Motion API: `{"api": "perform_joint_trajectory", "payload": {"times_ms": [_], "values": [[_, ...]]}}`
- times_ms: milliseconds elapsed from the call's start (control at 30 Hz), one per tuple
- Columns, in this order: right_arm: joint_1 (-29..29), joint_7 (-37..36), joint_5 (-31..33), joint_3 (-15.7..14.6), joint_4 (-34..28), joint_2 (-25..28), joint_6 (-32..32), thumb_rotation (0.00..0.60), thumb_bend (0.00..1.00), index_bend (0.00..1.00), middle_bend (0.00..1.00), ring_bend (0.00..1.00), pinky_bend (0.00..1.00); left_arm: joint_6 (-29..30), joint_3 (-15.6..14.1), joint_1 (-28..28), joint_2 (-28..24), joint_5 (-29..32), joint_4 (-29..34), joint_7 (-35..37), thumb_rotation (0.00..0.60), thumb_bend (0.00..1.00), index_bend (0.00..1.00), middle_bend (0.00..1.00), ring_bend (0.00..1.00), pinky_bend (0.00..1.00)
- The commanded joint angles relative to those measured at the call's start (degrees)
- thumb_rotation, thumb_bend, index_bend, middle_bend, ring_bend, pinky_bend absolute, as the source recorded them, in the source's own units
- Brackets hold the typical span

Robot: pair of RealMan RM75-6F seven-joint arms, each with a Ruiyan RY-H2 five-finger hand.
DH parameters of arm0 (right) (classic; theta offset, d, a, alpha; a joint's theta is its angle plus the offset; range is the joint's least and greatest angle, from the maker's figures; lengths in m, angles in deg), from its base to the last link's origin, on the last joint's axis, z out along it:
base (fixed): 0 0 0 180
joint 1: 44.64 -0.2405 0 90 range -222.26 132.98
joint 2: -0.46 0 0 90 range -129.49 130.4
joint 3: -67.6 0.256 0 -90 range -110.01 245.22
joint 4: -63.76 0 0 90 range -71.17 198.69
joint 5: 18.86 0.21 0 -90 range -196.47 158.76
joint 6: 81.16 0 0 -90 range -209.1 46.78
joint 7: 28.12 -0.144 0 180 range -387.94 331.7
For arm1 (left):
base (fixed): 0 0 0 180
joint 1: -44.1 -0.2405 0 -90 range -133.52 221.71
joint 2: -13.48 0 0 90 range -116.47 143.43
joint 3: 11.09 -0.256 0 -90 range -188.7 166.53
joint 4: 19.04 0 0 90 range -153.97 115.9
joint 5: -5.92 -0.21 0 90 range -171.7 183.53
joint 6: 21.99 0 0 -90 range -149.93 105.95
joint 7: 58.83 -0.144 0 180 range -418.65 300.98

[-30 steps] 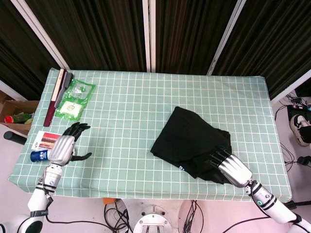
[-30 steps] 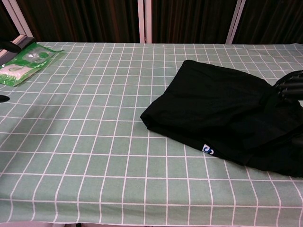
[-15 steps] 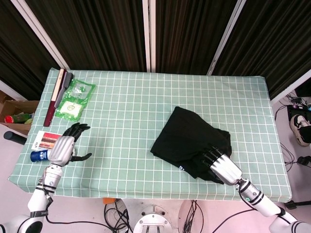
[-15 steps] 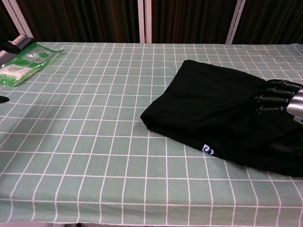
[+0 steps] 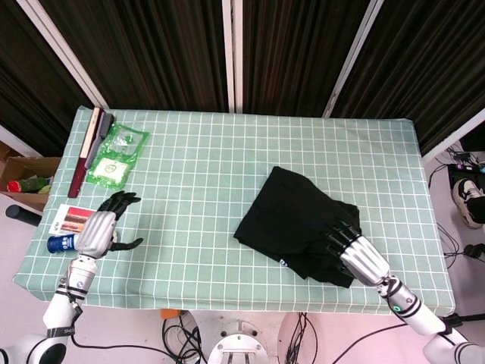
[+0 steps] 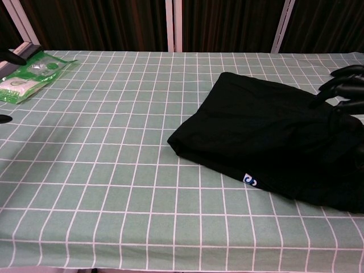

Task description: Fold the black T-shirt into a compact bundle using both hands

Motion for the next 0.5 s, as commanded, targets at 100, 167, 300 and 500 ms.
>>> {"api": "perform_joint_trajectory", "payload": {"times_ms": [100,167,300,500], "values": [[1.7,-0.7,0.9,0.8,-1.3,5.3,4.2,0.600,0.48,0.67,0.31,0.18,0.16,-0.6,0.0,0.5,0.2,-0.1,0.4,-0.8,0.600,0.14,0.20,0.13,0.06,0.15],[1.7,-0.9,1.3,1.0,-1.7,6.1,4.3,0.600,0.48,0.66,0.31,0.18,0.16,-0.8,0.0,0.7,0.2,-0.2,0.6,-1.3,0.600,0.14,0.20,0.13,0.06,0.15],[1.5,-3.1,1.7,0.5,-2.4,6.1,3.1,0.600,0.43,0.64,0.31,0.18,0.16,-1.3,0.0,1.0,0.0,0.1,1.2,-2.0,0.600,0.14,0.20,0.13,0.06,0.15],[0.8,2.4,1.7,-3.7,-5.2,7.7,-8.4,0.600,0.18,0.36,0.19,0.08,0.09,-2.6,-0.1,1.4,-0.5,1.1,1.8,-3.0,0.600,0.14,0.20,0.12,0.06,0.15]]}}
